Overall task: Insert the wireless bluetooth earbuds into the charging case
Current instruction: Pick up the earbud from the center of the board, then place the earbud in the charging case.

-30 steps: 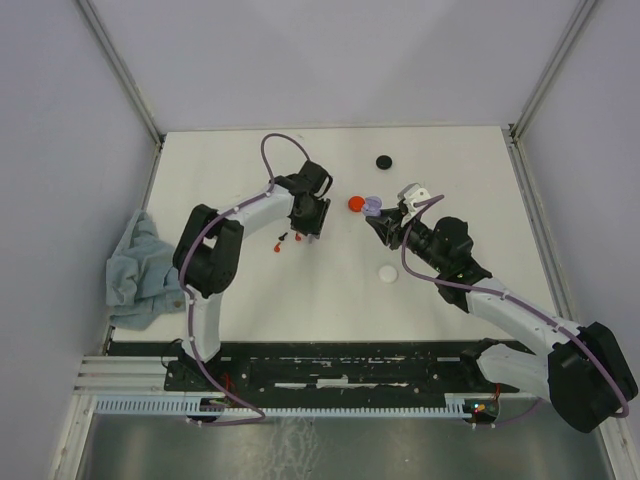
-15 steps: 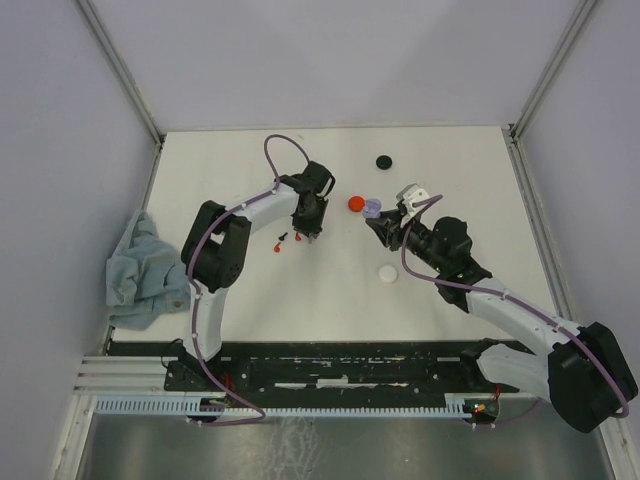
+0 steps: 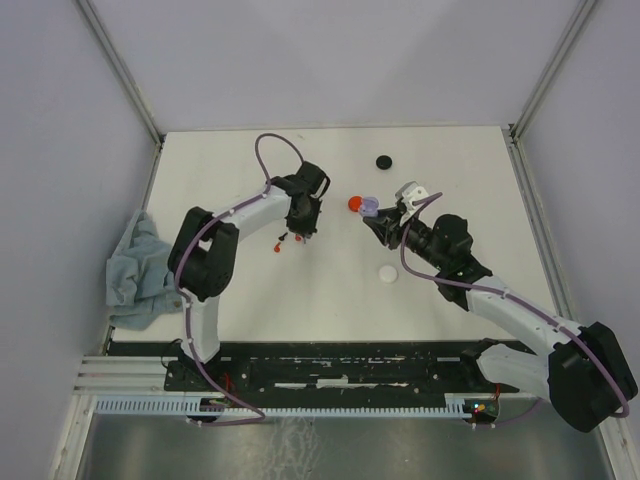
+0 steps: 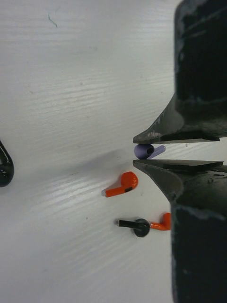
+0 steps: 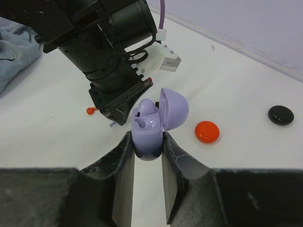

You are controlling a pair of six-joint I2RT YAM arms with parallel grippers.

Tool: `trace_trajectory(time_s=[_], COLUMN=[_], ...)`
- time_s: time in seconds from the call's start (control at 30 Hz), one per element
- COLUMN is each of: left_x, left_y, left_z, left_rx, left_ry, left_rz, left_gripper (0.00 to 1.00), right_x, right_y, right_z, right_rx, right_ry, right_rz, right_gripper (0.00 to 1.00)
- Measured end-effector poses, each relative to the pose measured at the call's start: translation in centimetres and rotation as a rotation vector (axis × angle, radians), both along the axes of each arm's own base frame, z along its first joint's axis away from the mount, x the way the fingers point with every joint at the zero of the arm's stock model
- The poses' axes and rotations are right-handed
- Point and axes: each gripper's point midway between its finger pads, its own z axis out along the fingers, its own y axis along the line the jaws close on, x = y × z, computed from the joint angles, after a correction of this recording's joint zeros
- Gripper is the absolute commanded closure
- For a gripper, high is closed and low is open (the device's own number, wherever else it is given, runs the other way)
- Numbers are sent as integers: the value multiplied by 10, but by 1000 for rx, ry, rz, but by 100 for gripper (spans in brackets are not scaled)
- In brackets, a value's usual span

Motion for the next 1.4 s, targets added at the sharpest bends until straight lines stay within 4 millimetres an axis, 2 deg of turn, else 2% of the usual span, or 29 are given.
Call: trace_trajectory(time_s=[0.1, 0.3, 0.43, 0.6, 0.8, 0.93, 1.07, 1.23, 1.4], left_x=[2, 16, 14, -2, -29, -49, -66, -75, -77], left_y=[1, -3, -11, -23, -40, -51, -62, -75, -80], left_z=[29, 125, 185, 256, 315, 336, 347, 349, 347], left_rx=[-29, -146, -244, -386, -539, -627, -699, -750, -755], left_ry=[-62, -303, -453, -635, -795, -868, -913, -946, -974], left_rz=[15, 34, 22, -13, -69, -109, -148, -186, -214], left_gripper=[92, 94, 96, 97, 97, 97, 97, 97, 97], right_x=[1, 2, 2, 3, 2, 1, 2, 0, 0], right_y=[4, 15, 22, 31, 42, 50, 55, 56, 56], right_z=[9, 27, 41, 64, 76, 79, 85, 95, 100], right_rx=[9, 28, 43, 67, 84, 97, 121, 150, 163], right_ry=[-15, -46, -67, -111, -142, -154, -166, -191, -199], right_rz=[19, 71, 111, 143, 170, 187, 196, 201, 203], right_gripper=[94, 94, 94, 94, 94, 94, 94, 94, 94])
